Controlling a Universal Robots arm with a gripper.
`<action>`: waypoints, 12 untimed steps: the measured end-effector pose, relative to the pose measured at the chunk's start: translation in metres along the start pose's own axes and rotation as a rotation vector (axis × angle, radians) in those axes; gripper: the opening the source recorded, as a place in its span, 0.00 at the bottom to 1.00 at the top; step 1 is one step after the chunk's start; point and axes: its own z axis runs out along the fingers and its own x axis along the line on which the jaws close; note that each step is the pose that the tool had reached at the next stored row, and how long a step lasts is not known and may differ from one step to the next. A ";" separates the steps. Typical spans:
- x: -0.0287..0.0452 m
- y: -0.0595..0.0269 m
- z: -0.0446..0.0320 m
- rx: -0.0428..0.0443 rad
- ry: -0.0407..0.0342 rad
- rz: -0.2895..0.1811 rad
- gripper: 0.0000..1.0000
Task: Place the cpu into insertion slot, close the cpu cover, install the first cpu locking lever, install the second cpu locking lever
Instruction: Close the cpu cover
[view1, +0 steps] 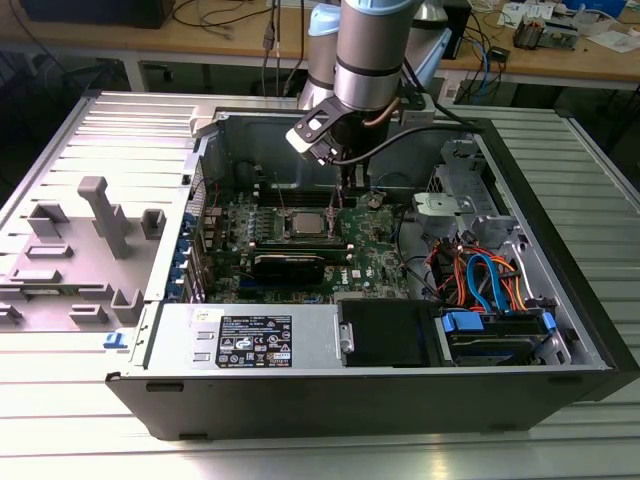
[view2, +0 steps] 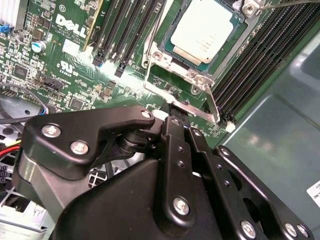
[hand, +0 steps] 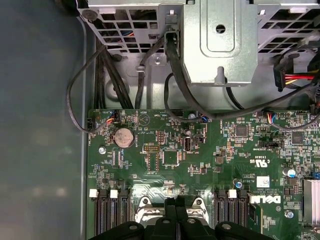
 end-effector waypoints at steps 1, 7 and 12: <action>0.0000 -0.0009 0.0000 0.0000 0.0000 0.000 0.11; 0.0000 -0.0058 0.0000 0.0001 0.0000 0.000 0.11; 0.0000 -0.0095 0.0003 0.0001 -0.0001 0.000 0.11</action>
